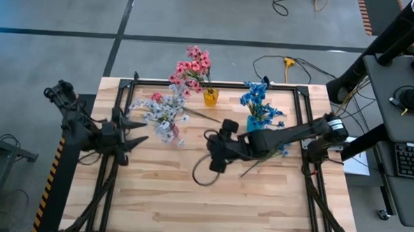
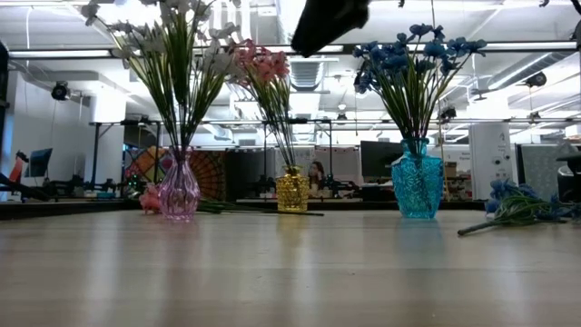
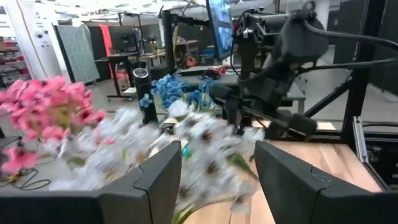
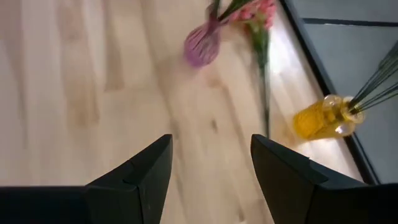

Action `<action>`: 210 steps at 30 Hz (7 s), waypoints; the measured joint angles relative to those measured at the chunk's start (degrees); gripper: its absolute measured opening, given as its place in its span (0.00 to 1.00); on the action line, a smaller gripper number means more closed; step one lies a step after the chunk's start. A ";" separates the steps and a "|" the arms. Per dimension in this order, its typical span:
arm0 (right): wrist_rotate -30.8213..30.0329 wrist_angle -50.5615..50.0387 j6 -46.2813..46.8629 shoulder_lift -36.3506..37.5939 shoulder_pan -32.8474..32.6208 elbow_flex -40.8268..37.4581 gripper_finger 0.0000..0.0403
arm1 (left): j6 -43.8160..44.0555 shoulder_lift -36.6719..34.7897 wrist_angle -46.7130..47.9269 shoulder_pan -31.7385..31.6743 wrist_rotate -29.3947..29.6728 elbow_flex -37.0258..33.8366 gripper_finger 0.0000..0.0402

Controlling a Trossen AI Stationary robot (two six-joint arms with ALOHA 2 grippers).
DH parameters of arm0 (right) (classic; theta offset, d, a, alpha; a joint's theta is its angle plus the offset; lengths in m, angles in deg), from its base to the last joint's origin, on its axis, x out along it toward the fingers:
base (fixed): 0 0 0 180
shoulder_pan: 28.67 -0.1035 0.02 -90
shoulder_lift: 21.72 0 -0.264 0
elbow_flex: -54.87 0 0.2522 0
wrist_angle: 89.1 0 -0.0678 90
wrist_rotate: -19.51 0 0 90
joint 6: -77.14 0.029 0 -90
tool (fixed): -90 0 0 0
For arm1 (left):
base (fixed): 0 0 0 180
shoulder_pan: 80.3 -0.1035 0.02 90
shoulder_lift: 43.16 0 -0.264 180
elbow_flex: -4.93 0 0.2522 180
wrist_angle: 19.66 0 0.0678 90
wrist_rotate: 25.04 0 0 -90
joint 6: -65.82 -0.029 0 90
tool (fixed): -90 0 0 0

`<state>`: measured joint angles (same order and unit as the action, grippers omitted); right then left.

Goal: Sort flowers into vase by color
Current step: Put the pink flowers into the yellow vase

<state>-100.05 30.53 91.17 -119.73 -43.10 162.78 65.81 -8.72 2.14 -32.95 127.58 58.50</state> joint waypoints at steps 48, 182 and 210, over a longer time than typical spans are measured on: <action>-12.92 49.53 -9.58 -11.54 6.68 -22.03 0.52 | 5.60 33.65 22.97 13.24 20.26 21.17 0.47; 15.01 5.64 18.40 -9.03 7.52 -14.07 0.09 | 5.87 29.99 23.97 16.65 27.20 20.98 0.47; 11.65 47.05 0.23 -19.74 16.92 -21.42 0.51 | 5.91 29.99 24.33 16.64 27.22 20.87 0.47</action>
<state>-88.40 77.58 91.40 -139.47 -26.18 141.36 71.73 21.27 26.47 -16.31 154.80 79.37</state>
